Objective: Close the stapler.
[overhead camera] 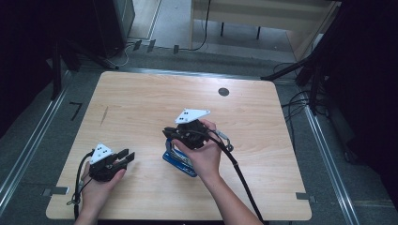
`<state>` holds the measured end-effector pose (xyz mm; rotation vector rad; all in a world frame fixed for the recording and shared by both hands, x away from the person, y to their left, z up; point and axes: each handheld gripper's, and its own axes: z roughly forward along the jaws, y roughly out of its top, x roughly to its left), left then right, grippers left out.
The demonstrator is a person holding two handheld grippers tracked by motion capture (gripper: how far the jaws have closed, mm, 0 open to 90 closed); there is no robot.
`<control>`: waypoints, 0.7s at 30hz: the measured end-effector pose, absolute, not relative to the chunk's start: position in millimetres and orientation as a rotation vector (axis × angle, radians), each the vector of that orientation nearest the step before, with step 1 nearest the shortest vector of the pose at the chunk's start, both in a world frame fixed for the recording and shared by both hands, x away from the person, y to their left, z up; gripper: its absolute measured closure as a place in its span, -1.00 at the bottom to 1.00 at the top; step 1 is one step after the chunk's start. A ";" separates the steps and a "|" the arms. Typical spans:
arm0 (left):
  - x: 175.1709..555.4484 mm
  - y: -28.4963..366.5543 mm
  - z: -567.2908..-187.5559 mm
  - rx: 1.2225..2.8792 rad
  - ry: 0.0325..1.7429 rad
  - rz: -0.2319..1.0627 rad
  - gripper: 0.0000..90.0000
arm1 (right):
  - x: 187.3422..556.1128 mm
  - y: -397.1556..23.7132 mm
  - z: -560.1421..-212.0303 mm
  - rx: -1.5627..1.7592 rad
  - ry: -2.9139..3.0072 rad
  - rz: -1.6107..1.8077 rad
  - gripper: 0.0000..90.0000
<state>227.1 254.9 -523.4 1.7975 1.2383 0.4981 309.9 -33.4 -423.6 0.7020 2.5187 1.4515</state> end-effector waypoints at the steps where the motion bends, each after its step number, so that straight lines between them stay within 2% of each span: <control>1: 227.1 254.9 -523.4 1.798 1.238 0.498 0.47 | 309.9 -33.4 -423.6 0.702 2.519 1.452 0.91; 8: 228.5 257.1 -525.7 1.796 1.233 0.508 0.37 | 308.1 -37.7 -422.9 0.697 2.509 1.441 0.98; 15: 230.2 257.5 -526.0 1.778 1.249 0.511 0.01 | 304.2 -45.7 -426.5 0.699 2.505 1.437 0.99; 18: 231.0 258.2 -526.3 1.779 1.263 0.506 -0.03 | 303.0 -48.5 -428.3 0.704 2.507 1.436 0.99; 21: 231.4 257.1 -526.3 1.796 1.285 0.521 -0.19 | 301.2 -54.0 -431.0 0.708 2.509 1.436 0.99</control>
